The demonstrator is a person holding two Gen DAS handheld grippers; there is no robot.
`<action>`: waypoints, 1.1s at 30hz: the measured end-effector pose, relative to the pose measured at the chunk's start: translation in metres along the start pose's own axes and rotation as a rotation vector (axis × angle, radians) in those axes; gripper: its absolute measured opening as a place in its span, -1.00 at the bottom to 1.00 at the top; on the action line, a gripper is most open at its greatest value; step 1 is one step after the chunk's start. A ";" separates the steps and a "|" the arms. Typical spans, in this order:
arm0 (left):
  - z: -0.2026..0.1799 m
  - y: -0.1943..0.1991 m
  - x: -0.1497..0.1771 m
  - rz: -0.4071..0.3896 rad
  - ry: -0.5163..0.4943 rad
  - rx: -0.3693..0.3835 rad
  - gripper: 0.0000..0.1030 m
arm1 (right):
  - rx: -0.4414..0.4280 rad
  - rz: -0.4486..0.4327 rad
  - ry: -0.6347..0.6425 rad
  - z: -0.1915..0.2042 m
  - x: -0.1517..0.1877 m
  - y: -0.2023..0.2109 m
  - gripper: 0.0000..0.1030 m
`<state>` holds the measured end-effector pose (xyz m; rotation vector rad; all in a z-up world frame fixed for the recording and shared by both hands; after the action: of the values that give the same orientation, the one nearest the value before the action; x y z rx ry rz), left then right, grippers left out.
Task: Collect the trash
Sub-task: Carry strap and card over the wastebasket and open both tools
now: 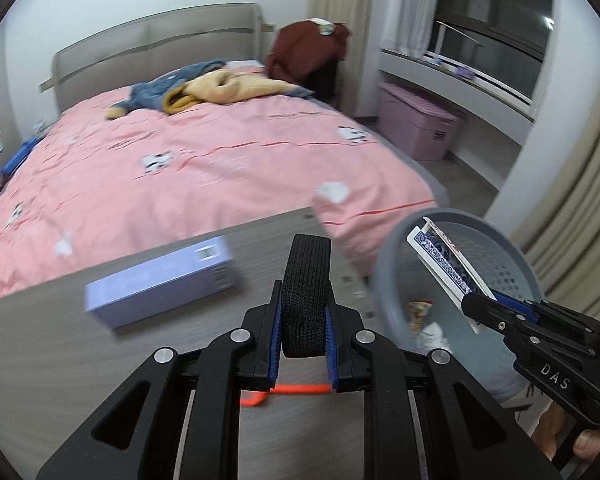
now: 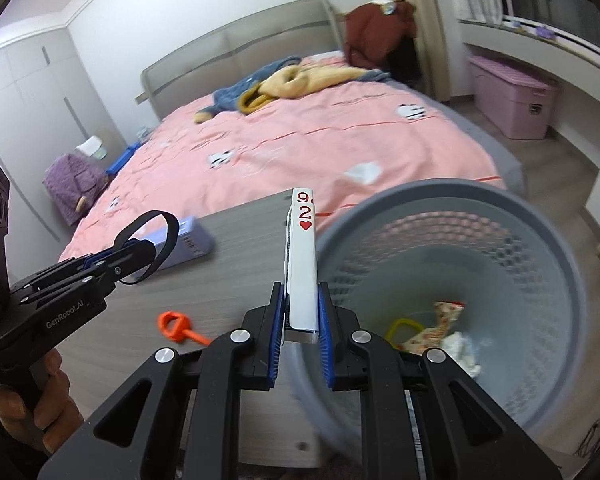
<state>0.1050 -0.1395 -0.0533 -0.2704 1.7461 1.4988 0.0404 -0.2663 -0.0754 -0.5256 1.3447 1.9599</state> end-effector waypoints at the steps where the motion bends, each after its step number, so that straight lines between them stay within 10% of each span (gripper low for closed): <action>1: -0.011 -0.002 -0.002 0.002 -0.015 0.015 -0.66 | 0.020 -0.010 -0.013 -0.011 0.000 0.007 -0.68; 20: -0.148 -0.050 0.000 0.079 -0.221 0.131 -0.65 | 0.182 0.006 -0.162 -0.126 0.029 0.041 -0.65; 24: -0.146 -0.048 -0.001 0.073 -0.216 0.117 -0.16 | 0.185 -0.002 -0.159 -0.126 0.029 0.043 -0.58; 33: -0.135 -0.039 -0.002 0.057 -0.188 0.069 0.17 | 0.202 -0.033 -0.156 -0.127 0.028 0.052 -0.25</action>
<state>0.0728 -0.2730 -0.0839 -0.0433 1.6631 1.4515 -0.0234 -0.3859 -0.1090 -0.2900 1.4051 1.7746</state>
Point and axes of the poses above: each gripper's, at about its wrist camera, not at the fingertips, and y roughly against the way its jaws point, z to its left, x to its underside, the point moved 6 cm from there along -y, roughly the way its jaws point, and after that the axes turned 7 degrees about -x, right-handed, at the moved point
